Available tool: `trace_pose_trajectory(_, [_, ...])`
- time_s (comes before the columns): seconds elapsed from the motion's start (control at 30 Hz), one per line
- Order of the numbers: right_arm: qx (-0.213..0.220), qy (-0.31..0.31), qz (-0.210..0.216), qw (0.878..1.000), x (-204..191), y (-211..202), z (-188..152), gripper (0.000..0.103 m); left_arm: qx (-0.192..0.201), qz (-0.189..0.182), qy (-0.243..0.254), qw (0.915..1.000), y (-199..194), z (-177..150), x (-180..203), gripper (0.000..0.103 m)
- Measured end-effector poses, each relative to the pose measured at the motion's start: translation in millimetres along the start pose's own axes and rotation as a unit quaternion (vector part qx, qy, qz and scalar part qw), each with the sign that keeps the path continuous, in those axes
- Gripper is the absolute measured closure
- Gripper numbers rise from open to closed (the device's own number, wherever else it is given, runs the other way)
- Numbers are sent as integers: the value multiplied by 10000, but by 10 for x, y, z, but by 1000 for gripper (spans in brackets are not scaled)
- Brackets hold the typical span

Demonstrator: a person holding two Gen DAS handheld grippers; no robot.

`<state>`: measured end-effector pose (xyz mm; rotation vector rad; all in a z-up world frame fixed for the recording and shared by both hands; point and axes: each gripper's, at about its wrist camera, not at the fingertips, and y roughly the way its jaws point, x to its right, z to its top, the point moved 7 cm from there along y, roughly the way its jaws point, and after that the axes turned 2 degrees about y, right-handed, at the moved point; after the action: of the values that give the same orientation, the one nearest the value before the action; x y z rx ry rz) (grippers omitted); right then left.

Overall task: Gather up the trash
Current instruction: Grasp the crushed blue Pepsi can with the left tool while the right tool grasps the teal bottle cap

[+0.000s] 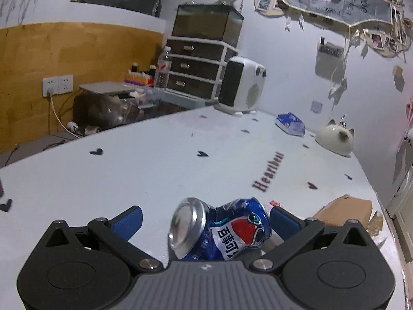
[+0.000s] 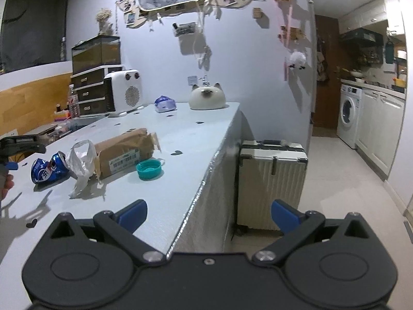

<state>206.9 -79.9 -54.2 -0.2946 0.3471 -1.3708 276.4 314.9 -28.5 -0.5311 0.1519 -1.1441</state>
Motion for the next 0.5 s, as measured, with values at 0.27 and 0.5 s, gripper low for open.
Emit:
trace_pose_trajectory(0.27, [-125, 193, 172, 9996, -64, 267, 15, 0, -332, 61, 123, 9994, 287, 61, 235, 0])
trace_pose_trajectory(0.5, [20, -34, 511, 9987, -226, 445, 198, 0, -439, 417, 293, 9977, 502, -18, 276, 0])
